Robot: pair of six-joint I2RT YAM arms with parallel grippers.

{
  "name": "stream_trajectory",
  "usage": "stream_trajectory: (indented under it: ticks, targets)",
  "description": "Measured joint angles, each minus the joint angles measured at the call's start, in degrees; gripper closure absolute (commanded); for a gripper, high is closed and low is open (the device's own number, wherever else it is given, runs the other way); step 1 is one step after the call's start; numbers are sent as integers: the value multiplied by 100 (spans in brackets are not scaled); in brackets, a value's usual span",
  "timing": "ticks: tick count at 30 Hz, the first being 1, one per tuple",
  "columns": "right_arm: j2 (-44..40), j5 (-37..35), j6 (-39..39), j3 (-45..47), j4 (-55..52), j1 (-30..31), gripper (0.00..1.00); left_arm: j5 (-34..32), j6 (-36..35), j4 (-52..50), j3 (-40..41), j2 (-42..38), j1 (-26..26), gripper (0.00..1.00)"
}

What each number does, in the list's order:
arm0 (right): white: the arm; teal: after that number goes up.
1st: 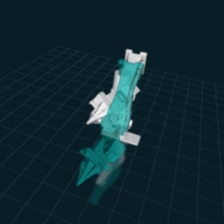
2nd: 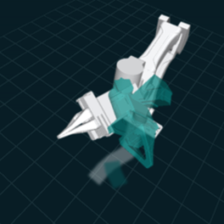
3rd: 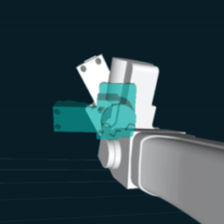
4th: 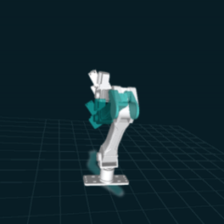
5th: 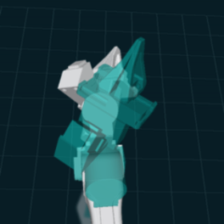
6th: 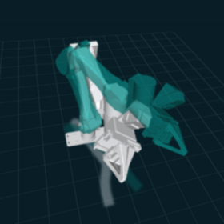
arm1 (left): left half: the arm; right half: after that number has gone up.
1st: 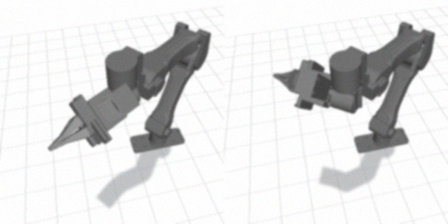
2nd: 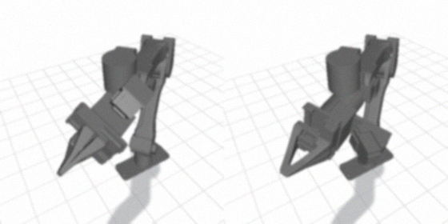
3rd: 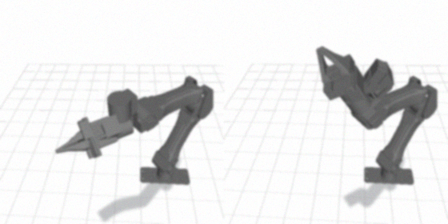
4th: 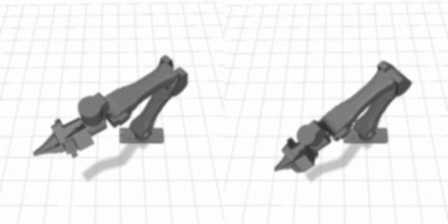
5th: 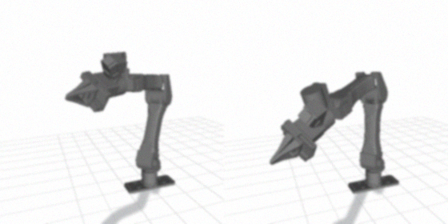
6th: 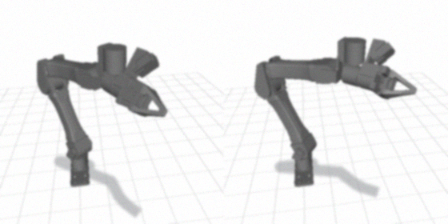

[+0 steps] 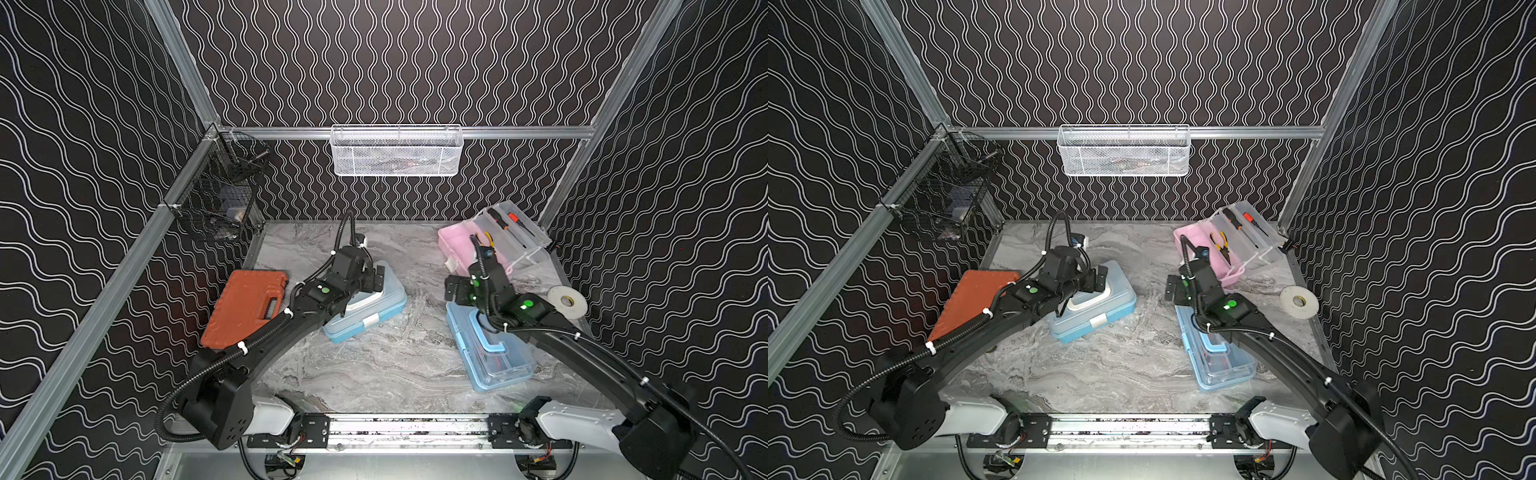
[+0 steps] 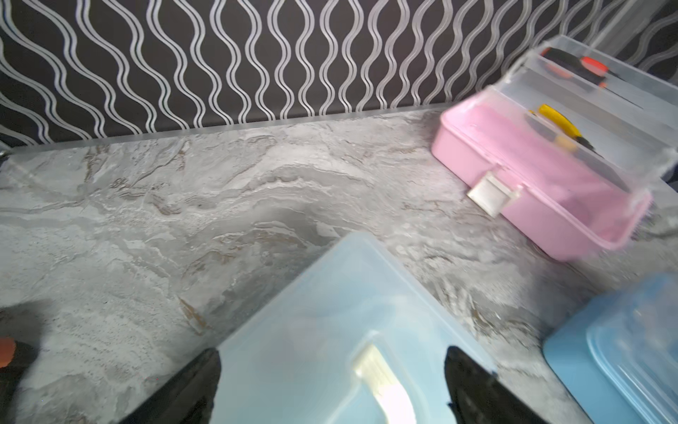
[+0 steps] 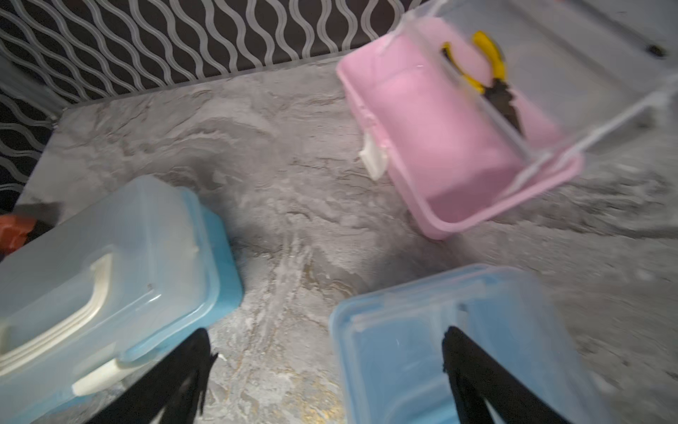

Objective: Close toolboxes
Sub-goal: Move the toolbox to the center of the board.

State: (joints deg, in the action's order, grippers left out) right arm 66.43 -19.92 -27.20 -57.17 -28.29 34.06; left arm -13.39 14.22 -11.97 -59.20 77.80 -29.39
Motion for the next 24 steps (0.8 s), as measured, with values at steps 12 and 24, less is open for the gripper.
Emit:
stream_trajectory:
  ticks: [12, 24]
  targets:
    - [-682, 485, 7, 352, -1462, -1871, 1, -352, -63, -649, 529, -553, -1102, 1]
    - [-990, 1714, 81, 986, -1648, -2629, 1, -590, -59, -1209, 977, -599, -1307, 1]
